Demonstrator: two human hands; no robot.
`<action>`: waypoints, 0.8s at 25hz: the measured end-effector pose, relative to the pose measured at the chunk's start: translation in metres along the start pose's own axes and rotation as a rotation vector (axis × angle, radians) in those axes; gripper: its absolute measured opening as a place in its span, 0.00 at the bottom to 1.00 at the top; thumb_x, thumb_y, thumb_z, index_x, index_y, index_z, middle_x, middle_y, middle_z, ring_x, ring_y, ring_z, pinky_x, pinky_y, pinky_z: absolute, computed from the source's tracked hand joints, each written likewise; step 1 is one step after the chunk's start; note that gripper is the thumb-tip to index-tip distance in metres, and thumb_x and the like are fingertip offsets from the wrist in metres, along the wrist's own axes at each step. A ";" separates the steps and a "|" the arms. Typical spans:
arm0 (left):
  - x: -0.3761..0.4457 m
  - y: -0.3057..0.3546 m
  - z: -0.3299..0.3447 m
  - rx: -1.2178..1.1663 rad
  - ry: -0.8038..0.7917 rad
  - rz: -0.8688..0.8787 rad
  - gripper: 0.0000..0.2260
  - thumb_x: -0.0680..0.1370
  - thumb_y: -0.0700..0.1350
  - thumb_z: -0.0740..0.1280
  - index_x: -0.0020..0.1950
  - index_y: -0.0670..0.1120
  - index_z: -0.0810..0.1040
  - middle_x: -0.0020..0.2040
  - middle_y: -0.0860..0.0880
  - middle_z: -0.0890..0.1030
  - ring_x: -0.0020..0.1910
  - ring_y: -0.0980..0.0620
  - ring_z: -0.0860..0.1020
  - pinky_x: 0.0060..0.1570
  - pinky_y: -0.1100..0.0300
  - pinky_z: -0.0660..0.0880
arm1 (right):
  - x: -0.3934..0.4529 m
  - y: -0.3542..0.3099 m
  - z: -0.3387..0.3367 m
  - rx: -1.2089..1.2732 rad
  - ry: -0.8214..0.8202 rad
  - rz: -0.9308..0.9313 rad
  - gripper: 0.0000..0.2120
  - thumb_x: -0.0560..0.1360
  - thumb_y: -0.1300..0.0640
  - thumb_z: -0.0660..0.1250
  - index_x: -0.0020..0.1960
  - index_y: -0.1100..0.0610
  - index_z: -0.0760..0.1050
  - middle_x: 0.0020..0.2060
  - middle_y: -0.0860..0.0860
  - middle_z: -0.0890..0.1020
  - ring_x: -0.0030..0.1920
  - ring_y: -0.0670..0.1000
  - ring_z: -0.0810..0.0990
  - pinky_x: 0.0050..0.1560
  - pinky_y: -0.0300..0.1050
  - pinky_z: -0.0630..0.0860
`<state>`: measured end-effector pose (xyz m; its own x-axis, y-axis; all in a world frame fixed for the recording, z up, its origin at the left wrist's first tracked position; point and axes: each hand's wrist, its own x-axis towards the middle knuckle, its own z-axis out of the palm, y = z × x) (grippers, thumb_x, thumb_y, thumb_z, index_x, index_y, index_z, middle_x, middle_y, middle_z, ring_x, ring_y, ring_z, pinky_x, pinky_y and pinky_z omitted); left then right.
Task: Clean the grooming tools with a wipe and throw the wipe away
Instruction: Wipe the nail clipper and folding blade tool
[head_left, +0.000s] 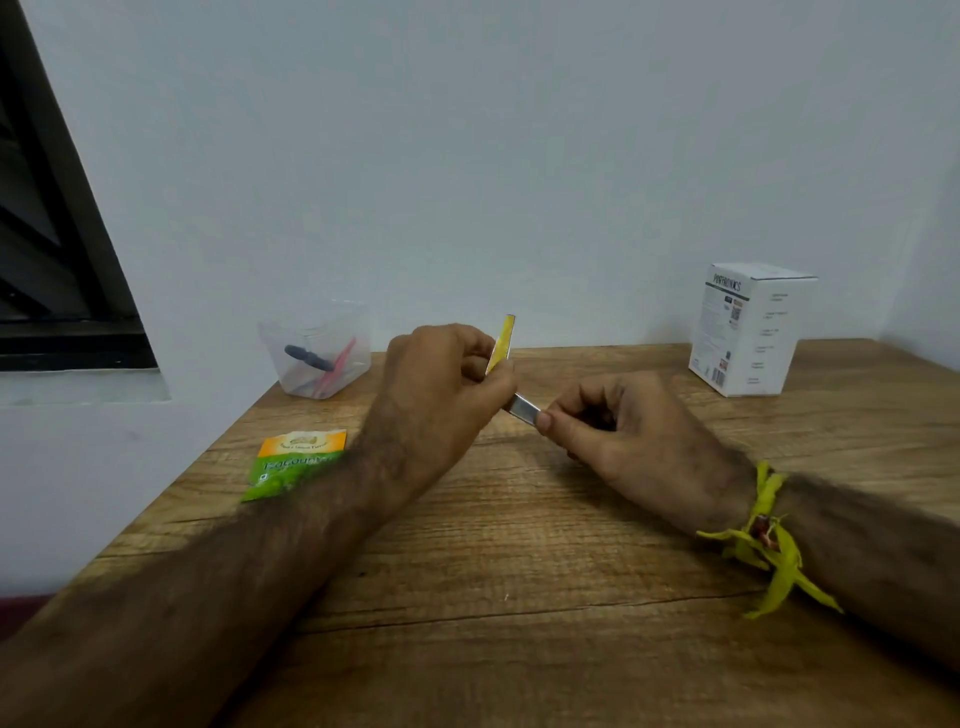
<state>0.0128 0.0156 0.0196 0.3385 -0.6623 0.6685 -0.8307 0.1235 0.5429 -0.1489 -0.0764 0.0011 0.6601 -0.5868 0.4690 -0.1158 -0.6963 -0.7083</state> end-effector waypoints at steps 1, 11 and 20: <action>0.000 0.000 -0.002 0.079 -0.044 0.083 0.06 0.78 0.45 0.70 0.47 0.43 0.83 0.37 0.50 0.85 0.38 0.52 0.84 0.44 0.50 0.81 | 0.000 0.001 0.000 0.027 -0.006 0.011 0.08 0.76 0.54 0.73 0.39 0.55 0.83 0.28 0.46 0.80 0.30 0.41 0.75 0.31 0.40 0.72; 0.000 0.000 -0.021 0.536 -0.284 0.540 0.18 0.81 0.50 0.56 0.66 0.44 0.75 0.52 0.45 0.83 0.48 0.43 0.81 0.40 0.46 0.79 | 0.006 0.006 -0.005 0.390 -0.087 0.187 0.11 0.75 0.56 0.72 0.43 0.65 0.81 0.32 0.52 0.82 0.31 0.47 0.78 0.34 0.39 0.76; 0.001 -0.011 -0.018 0.273 -0.250 0.607 0.13 0.80 0.46 0.65 0.61 0.43 0.82 0.52 0.47 0.86 0.47 0.47 0.84 0.44 0.48 0.81 | 0.010 0.008 -0.011 0.560 -0.146 0.262 0.11 0.70 0.57 0.72 0.43 0.66 0.80 0.31 0.54 0.81 0.29 0.47 0.77 0.30 0.38 0.76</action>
<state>0.0302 0.0266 0.0239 -0.3034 -0.6893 0.6579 -0.9326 0.3565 -0.0566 -0.1508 -0.0926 0.0058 0.7613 -0.6187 0.1939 0.0928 -0.1921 -0.9770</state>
